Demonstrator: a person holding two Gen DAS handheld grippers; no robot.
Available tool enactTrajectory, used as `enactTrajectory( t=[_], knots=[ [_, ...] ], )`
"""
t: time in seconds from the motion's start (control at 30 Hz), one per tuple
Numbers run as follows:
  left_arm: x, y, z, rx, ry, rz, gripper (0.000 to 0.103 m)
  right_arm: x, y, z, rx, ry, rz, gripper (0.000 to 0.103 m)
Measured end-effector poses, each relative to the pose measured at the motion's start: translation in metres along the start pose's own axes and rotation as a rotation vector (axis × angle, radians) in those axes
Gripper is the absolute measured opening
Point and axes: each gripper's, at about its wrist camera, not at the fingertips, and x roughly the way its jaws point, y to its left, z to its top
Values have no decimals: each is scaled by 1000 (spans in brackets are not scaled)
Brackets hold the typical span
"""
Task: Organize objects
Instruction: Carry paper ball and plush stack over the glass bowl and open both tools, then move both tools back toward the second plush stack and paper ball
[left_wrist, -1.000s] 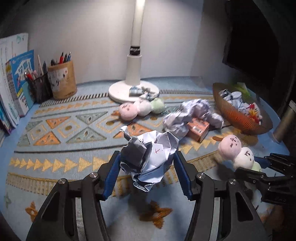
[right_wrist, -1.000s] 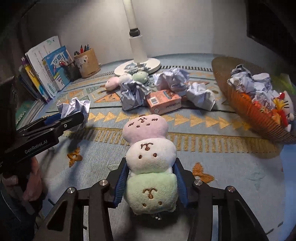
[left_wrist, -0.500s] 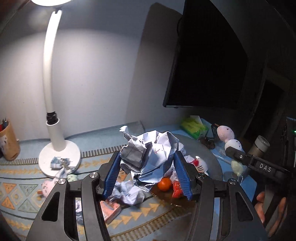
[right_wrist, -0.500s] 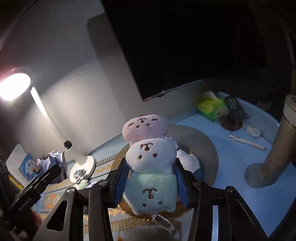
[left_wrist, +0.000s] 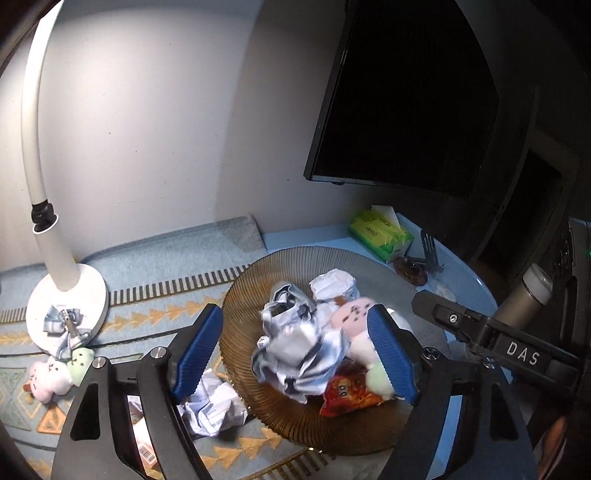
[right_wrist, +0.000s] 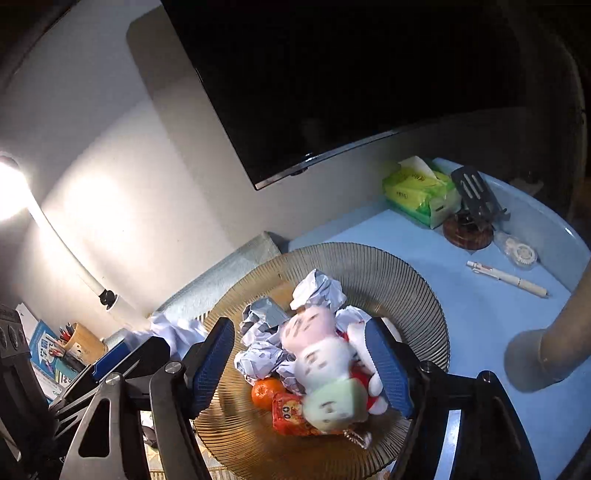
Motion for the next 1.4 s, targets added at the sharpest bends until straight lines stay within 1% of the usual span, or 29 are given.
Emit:
enactTrajectory(
  t=[0.07, 0.17, 0.23, 0.33, 0.4, 0.43, 0.5, 0.57, 0.6, 0.67, 0.7, 0.77, 0.83, 0.9, 1.0, 1.1, 1.13, 1.17, 1.23, 1.3, 1.4],
  knots=[
    [-8, 4, -6, 12, 6, 8, 79, -1, -5, -5, 6, 5, -3, 72],
    [-31, 15, -15, 10, -14, 24, 79, -3, -12, -12, 28, 21, 5, 72],
    [-51, 23, -20, 5, -34, 51, 79, -5, -14, -15, 41, 29, 17, 72],
    [-80, 45, -26, -20, -52, 96, 79, -14, -7, -22, 33, 32, 55, 72],
    [-105, 66, -32, -63, -57, 133, 82, -22, 7, -29, -5, 24, 73, 72],
    [-117, 79, -35, -99, -64, 136, 84, -25, 15, -33, -30, 23, 84, 72],
    [-144, 104, -43, -173, -96, 145, 84, -28, 33, -45, -70, 31, 123, 72],
    [-168, 129, -53, -221, -125, 221, 84, -27, 53, -60, -112, 54, 163, 72],
    [-176, 140, -59, -238, -127, 279, 84, -25, 64, -68, -132, 68, 179, 72],
    [-189, 163, -72, -277, -112, 396, 84, -19, 87, -84, -171, 107, 216, 72],
    [-193, 175, -81, -300, -106, 430, 84, -16, 97, -91, -185, 126, 234, 72],
    [-194, 197, -99, -333, -78, 469, 84, -9, 117, -106, -216, 162, 263, 72],
    [-192, 215, -118, -362, -54, 513, 84, -3, 135, -121, -251, 191, 274, 72],
    [-186, 229, -137, -375, -29, 540, 84, 4, 149, -136, -286, 212, 280, 72],
    [-170, 243, -157, -386, 4, 545, 84, 15, 163, -159, -352, 204, 262, 72],
    [-158, 245, -168, -376, 23, 509, 84, 30, 166, -175, -388, 209, 238, 72],
    [-155, 245, -168, -381, 38, 487, 84, 34, 166, -180, -398, 207, 227, 72],
    [-156, 244, -168, -379, 28, 467, 84, 38, 166, -184, -410, 198, 210, 72],
    [-156, 240, -169, -362, 15, 474, 84, 46, 165, -191, -425, 193, 189, 72],
    [-153, 238, -170, -352, 32, 468, 84, 52, 169, -193, -439, 210, 166, 72],
    [-151, 236, -170, -342, 35, 477, 84, 49, 173, -197, -471, 185, 154, 75]
  ],
)
